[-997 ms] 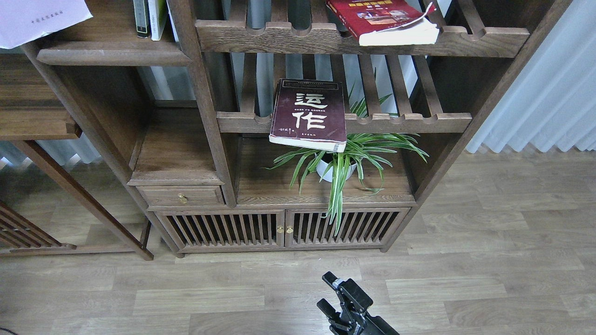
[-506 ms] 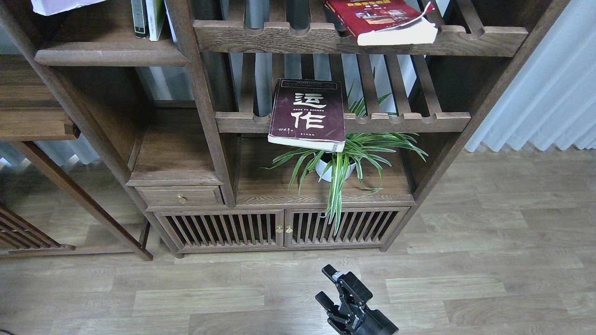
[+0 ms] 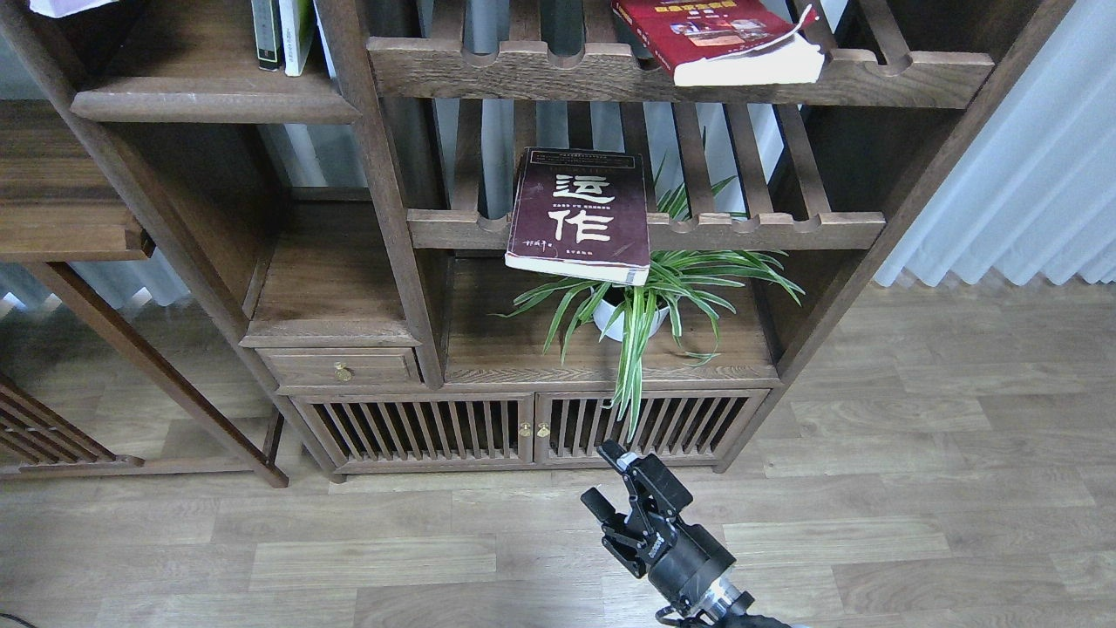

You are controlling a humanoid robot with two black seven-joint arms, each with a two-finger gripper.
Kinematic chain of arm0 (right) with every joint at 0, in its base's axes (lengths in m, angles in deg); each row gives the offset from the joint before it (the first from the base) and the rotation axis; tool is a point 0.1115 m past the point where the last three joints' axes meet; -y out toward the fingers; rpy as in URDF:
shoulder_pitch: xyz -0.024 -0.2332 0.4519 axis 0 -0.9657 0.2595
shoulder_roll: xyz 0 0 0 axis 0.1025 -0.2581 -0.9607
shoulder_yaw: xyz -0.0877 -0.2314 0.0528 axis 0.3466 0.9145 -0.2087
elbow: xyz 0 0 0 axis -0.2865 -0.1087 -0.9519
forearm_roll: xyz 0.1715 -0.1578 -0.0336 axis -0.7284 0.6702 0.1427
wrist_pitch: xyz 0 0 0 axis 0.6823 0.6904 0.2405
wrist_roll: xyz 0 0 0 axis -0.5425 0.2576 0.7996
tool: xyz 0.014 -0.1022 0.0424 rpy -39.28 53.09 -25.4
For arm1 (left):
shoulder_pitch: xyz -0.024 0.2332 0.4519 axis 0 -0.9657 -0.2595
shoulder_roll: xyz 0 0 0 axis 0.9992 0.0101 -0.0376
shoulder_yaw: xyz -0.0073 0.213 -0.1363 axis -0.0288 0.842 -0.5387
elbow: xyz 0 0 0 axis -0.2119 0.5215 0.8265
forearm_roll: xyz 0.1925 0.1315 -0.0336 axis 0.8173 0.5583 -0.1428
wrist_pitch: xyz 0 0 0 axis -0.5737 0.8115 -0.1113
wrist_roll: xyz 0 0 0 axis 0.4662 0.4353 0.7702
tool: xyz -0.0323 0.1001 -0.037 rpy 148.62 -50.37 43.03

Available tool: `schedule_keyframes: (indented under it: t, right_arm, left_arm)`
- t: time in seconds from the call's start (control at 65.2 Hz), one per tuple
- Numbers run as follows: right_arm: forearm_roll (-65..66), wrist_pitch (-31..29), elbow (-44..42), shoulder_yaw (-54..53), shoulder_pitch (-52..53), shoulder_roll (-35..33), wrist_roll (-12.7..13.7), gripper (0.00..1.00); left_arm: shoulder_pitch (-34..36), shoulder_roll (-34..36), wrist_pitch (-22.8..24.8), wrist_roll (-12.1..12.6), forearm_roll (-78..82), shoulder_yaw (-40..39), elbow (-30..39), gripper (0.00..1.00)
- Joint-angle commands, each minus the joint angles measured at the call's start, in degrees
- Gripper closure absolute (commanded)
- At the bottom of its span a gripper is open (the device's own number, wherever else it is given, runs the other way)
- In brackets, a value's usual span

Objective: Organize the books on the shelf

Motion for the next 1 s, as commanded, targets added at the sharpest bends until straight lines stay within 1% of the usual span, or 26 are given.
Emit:
schedule_keyframes:
  t: [0.0, 0.199, 0.552, 0.981]
  right_arm:
    - [0.00, 0.00, 0.01, -0.04, 0.80, -0.37, 0.01, 0.00]
    - [0.00, 0.00, -0.08, -0.04, 2.91, -0.45, 0.01, 0.00]
    - [-0.97, 0.00, -0.08, -0.21, 3.35, -0.72, 0.01, 0.00]
    - [-1.15, 0.00, 0.10, -0.13, 3.71, -0.54, 0.01, 0.00]
  left_arm:
    - [-0.28, 0.06, 0.01, 0.00, -7.79, 0.60, -1.01, 0.95]
    - [-0.37, 0.15, 0.01, 0.00, -14.47, 0.69, -1.27, 0.94]
    - [-0.37, 0.68, 0.01, 0.00, -15.44, -0.45, -1.36, 0.94]
    - [-0.54, 8.76, 0.01, 0.00, -14.21, 0.51, -0.75, 0.95]
